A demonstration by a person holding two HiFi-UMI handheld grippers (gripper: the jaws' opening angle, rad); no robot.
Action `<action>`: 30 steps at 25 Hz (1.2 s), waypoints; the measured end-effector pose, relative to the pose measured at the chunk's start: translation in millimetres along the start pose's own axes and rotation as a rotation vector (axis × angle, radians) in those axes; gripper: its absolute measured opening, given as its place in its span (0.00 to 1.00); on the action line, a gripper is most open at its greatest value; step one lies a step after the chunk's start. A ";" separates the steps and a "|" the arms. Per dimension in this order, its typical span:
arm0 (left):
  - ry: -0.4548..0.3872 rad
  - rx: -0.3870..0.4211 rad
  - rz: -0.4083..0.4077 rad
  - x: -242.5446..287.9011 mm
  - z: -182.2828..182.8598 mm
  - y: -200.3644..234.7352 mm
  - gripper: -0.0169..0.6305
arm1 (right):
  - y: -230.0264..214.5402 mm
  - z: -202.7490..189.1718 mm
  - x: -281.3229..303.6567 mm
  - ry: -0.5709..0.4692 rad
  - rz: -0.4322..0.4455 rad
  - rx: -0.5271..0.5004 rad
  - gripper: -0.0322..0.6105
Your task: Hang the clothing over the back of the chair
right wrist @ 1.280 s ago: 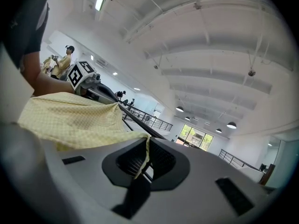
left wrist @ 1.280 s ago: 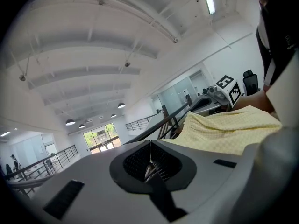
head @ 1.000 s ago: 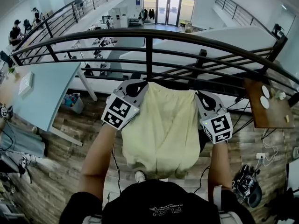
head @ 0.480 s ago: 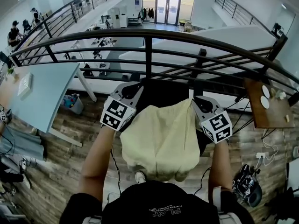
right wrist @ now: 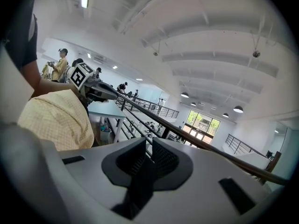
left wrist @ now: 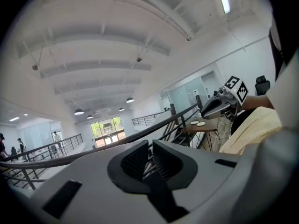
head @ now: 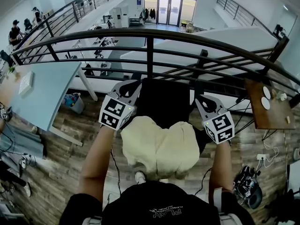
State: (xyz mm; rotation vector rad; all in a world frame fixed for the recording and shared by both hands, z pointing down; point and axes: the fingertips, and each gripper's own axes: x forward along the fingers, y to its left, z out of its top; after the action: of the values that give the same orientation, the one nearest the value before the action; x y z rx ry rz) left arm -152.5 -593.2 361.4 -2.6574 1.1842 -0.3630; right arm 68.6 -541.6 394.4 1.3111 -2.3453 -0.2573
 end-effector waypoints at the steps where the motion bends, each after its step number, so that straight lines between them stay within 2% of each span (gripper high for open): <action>1: -0.003 -0.007 -0.008 -1.0 1.6 -2.6 0.09 | 2.6 1.8 -0.7 -0.004 0.004 -0.002 0.10; 8: -0.030 0.011 0.023 -15.6 19.4 -5.5 0.08 | 8.9 31.2 -14.0 -0.081 -0.033 -0.027 0.10; 15: -0.160 0.020 0.081 -50.0 59.6 -9.9 0.05 | 6.5 83.8 -53.2 -0.292 -0.125 -0.018 0.10; 18: -0.199 0.008 0.099 -64.2 72.6 -14.8 0.05 | 12.7 101.1 -68.1 -0.352 -0.149 -0.023 0.10; 24: -0.217 0.000 0.105 -76.0 77.2 -26.6 0.05 | 23.9 108.6 -79.9 -0.394 -0.176 -0.020 0.08; 30: -0.214 0.027 0.115 -78.1 81.3 -37.8 0.05 | 23.6 110.1 -90.7 -0.418 -0.194 -0.012 0.08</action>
State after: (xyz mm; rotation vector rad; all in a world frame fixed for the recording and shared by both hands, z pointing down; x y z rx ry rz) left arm -151.7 -502.6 284.4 -2.5155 1.2457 -0.0719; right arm 41.2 -458.0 279.8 1.6081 -2.5392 -0.6619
